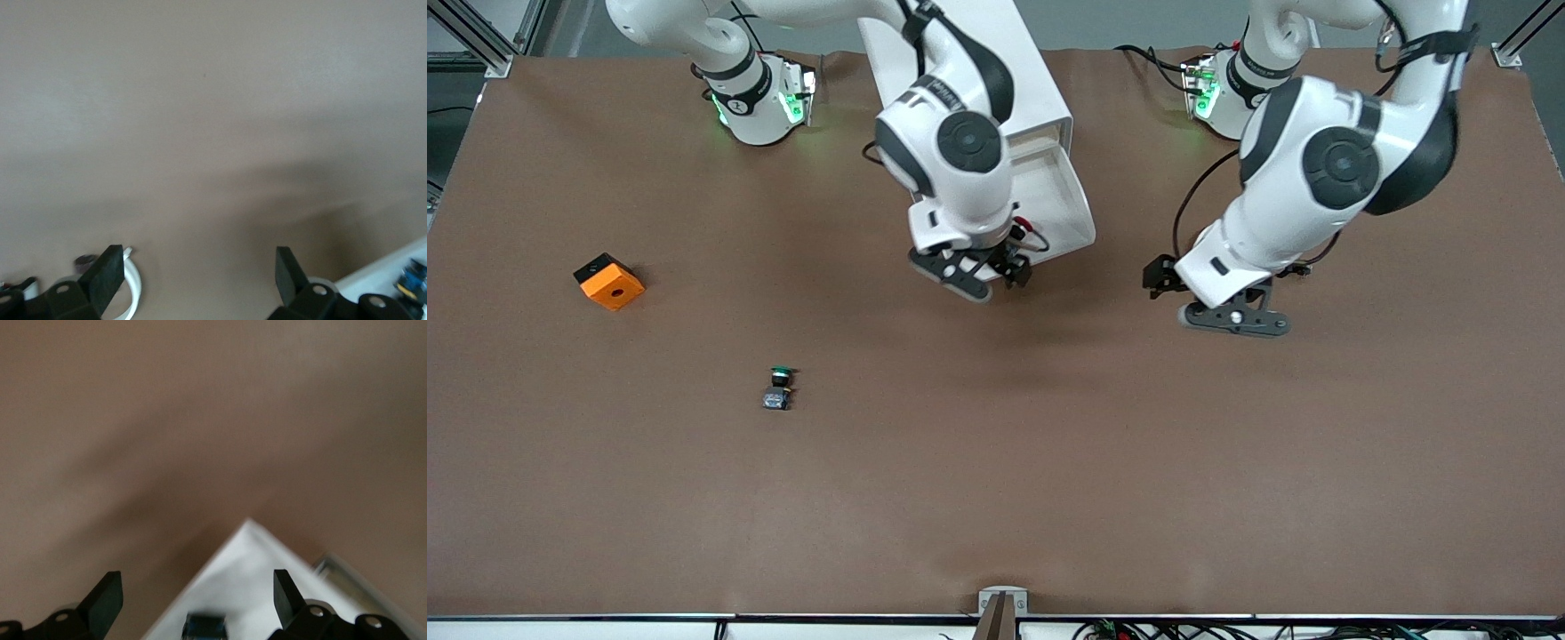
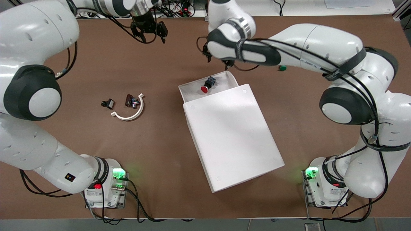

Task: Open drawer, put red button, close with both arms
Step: 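Withdraw the right gripper while the left gripper reaches the drawer front, then push the drawer closed with the left gripper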

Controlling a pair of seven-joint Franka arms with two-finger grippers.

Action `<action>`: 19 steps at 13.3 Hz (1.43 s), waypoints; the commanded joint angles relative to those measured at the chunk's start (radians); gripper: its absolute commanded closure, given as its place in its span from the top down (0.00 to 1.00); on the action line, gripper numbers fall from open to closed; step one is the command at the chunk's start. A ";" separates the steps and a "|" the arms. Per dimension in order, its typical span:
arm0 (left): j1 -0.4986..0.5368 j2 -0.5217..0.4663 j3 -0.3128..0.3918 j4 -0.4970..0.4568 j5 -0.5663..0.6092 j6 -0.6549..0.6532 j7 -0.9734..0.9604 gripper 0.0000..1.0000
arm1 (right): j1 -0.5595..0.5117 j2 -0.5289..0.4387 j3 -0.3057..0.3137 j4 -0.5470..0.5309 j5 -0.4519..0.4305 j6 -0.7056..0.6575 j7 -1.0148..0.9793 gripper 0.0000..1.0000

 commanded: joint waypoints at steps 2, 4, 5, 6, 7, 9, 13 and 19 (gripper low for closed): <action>-0.046 0.066 -0.030 -0.061 0.019 0.146 -0.101 1.00 | -0.201 -0.065 0.016 -0.005 -0.009 -0.111 -0.314 1.00; -0.102 0.131 -0.036 -0.060 0.019 0.209 -0.185 1.00 | -0.323 -0.099 0.014 -0.007 -0.020 -0.172 -0.521 1.00; -0.130 0.164 -0.038 -0.055 0.019 0.233 -0.240 1.00 | -0.396 -0.114 0.014 -0.007 -0.041 -0.198 -0.646 1.00; -0.164 0.201 -0.038 -0.050 0.019 0.252 -0.306 1.00 | -0.455 -0.128 0.014 -0.007 -0.067 -0.218 -0.765 1.00; -0.194 0.233 -0.038 -0.047 0.016 0.258 -0.363 1.00 | -0.501 -0.140 0.014 -0.005 -0.098 -0.231 -0.878 1.00; -0.219 0.264 -0.047 -0.044 0.009 0.256 -0.450 1.00 | -0.619 -0.165 0.016 -0.005 -0.111 -0.249 -1.072 1.00; -0.265 0.255 -0.126 -0.032 0.005 0.157 -0.670 1.00 | -0.753 -0.200 0.016 0.001 -0.114 -0.268 -1.211 1.00; -0.265 0.255 -0.304 -0.014 0.005 -0.010 -0.837 1.00 | -0.797 -0.199 0.022 0.105 -0.065 -0.349 -1.197 1.00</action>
